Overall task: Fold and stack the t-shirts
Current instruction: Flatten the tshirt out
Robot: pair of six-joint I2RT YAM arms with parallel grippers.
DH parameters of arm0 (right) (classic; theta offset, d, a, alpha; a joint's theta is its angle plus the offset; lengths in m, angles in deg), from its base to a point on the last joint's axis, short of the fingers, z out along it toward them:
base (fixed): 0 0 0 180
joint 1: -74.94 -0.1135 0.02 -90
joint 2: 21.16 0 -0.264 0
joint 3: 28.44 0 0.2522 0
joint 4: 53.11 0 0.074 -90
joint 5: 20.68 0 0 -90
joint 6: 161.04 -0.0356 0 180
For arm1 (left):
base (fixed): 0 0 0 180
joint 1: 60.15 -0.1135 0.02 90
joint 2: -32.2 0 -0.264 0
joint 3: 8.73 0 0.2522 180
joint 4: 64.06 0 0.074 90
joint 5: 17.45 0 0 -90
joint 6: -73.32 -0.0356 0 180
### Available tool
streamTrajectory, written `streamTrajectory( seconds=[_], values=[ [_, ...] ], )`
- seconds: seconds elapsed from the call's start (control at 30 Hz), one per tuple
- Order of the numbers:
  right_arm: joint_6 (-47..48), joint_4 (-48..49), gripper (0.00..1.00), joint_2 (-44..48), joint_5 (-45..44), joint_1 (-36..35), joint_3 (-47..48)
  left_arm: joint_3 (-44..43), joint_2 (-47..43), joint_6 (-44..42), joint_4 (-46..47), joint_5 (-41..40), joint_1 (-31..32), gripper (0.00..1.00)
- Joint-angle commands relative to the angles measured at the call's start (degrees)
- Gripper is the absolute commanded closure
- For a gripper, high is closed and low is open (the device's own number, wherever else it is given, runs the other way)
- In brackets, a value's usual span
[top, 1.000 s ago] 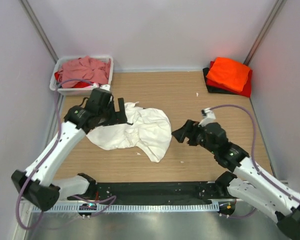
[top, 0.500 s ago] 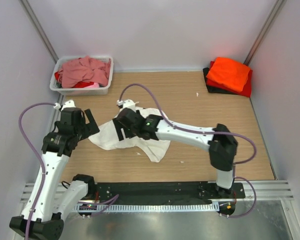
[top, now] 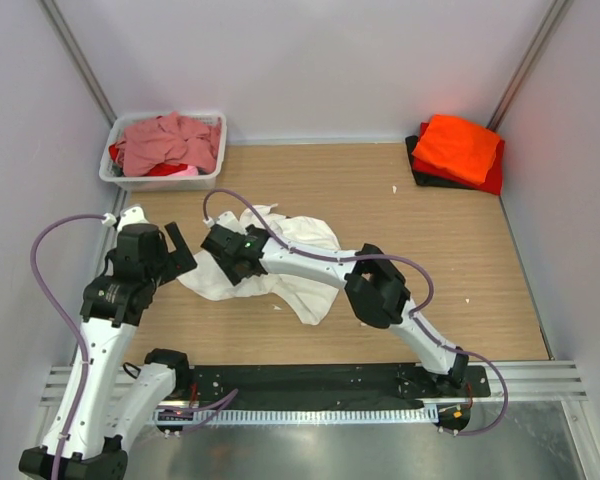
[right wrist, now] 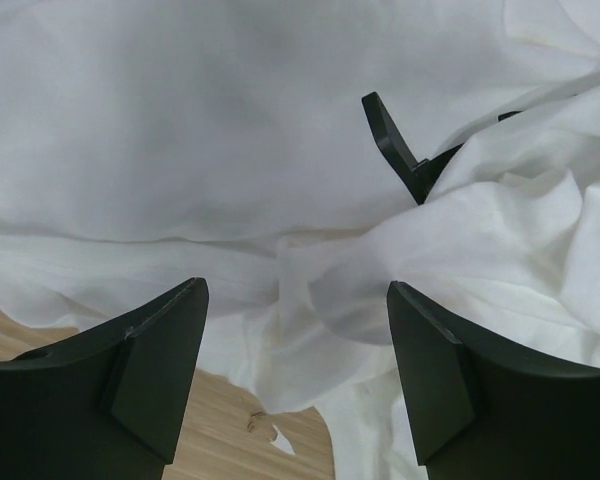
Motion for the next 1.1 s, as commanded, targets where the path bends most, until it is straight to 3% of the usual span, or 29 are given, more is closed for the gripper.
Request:
streamTrajectory(
  seconds=[0.0,0.17,0.3,0.5,0.67,0.73,0.77,0.8,1.07],
  values=[
    [1.84,-1.92,0.24,-0.62,-3.04,0.31,3.24,0.42,-0.73,-0.26,2.75,0.01,-0.18,0.00],
    [1.58,-1.92,0.36,-1.59,-4.89,1.71,3.16,0.42,-0.38,-0.35,2.75,0.36,-0.27,0.00],
    [1.05,-1.48,0.58,-1.42,-5.77,2.33,2.63,0.51,-0.55,-0.35,2.84,0.62,-0.27,0.00],
    [0.34,0.72,0.80,1.04,-6.03,3.38,0.08,0.60,-0.47,-0.44,2.93,0.71,-0.27,0.00],
    [-0.36,1.59,0.79,2.98,-5.33,4.17,-1.23,0.51,-0.47,-0.35,3.02,0.71,-0.27,0.00],
    [-0.79,1.69,0.68,3.50,-3.58,4.70,-1.50,0.60,-0.47,-0.44,3.02,0.71,-0.27,0.00],
    [-1.32,1.95,0.57,3.68,-2.88,4.88,-1.85,0.60,-0.47,-0.44,3.02,0.71,-0.27,0.00],
    [-1.50,2.04,0.55,3.94,-1.74,5.40,-1.94,0.51,-0.47,-0.35,3.02,0.71,-0.27,0.00],
    [-2.82,3.53,0.54,4.39,0.21,6.46,-2.21,0.68,-0.64,-0.44,3.02,0.89,-0.27,0.00]
  ],
)
